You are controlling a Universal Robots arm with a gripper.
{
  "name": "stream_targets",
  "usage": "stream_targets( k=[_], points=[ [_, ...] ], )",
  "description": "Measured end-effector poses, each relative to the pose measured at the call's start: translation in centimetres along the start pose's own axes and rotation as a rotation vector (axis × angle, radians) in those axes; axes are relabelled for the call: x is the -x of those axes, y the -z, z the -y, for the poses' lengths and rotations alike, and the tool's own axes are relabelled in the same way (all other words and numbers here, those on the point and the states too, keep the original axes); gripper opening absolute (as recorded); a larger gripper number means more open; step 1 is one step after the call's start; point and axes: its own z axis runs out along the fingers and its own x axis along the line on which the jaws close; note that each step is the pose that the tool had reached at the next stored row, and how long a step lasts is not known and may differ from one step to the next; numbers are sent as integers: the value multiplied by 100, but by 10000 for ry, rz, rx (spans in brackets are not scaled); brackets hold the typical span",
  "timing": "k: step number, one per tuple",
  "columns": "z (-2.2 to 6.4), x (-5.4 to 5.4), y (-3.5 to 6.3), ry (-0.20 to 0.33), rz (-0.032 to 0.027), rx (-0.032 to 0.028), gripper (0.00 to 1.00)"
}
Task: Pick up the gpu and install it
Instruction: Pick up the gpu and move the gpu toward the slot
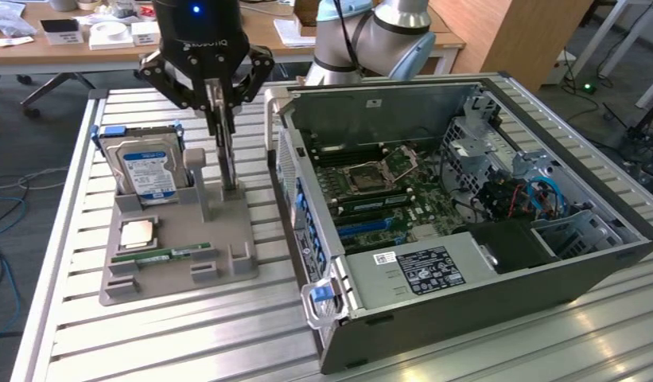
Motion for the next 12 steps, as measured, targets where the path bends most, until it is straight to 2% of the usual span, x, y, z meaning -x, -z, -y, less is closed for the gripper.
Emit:
stream_targets(
  k=[12],
  points=[
    [-8, 9, 191, 0, 2, 1, 26]
  ],
)
